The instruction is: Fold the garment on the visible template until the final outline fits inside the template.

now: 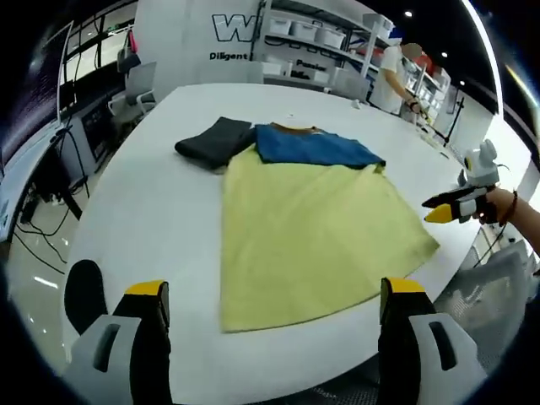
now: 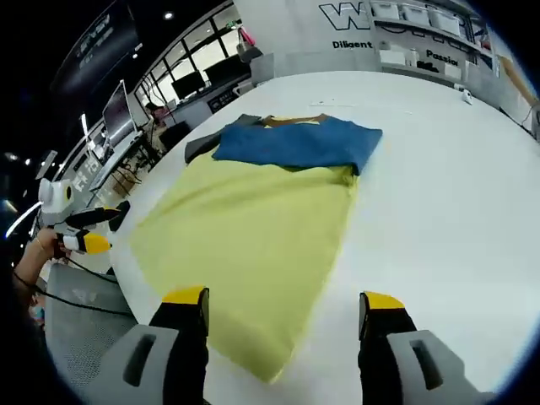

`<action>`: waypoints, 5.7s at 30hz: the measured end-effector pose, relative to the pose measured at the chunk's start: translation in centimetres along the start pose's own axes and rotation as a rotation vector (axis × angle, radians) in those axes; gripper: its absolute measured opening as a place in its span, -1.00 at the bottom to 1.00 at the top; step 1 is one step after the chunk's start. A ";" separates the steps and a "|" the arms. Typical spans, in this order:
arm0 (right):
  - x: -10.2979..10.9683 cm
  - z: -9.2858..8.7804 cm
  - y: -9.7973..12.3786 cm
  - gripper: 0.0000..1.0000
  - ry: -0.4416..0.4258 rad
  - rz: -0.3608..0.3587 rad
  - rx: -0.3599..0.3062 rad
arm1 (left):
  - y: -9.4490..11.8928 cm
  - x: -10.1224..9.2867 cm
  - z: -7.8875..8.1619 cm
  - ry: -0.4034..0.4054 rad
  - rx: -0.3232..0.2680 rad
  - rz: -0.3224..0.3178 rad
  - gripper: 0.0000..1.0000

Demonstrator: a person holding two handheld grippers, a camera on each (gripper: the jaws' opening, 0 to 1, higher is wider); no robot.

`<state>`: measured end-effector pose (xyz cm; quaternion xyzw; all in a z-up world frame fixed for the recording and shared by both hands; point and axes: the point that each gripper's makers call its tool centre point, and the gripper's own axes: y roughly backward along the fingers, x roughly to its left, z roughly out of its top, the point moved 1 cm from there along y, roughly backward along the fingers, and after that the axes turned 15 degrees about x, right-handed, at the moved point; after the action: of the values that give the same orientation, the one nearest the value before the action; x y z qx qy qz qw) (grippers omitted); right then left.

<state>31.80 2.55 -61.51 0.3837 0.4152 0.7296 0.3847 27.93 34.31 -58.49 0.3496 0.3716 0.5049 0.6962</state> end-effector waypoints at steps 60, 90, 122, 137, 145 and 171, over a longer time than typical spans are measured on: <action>-3.7 -5.0 3.3 -1.00 -0.193 -0.200 0.147 | -2.0 -2.1 -4.7 0.032 0.281 -0.030 -0.98; -4.2 -6.3 3.6 -0.69 -0.168 -0.191 0.130 | -0.4 -1.6 -3.6 0.066 0.223 -0.031 -0.28; -1.2 4.0 5.3 0.98 0.040 -0.060 -0.236 | -2.6 4.1 14.3 0.076 -0.104 0.082 0.77; -2.9 3.7 4.9 0.82 0.094 -0.144 -0.226 | -5.3 5.7 21.8 0.049 -0.143 0.122 0.63; -3.4 3.8 4.7 0.80 0.086 -0.157 -0.223 | -7.3 6.5 24.9 0.049 -0.145 0.129 0.55; -5.3 3.6 3.9 0.79 0.066 -0.192 -0.198 | -18.0 6.1 28.4 -0.002 -0.015 0.143 0.15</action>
<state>36.21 -2.36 -57.93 0.2783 0.3882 0.7391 0.4750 61.90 32.60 -61.39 0.3709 0.3411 0.5558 0.6612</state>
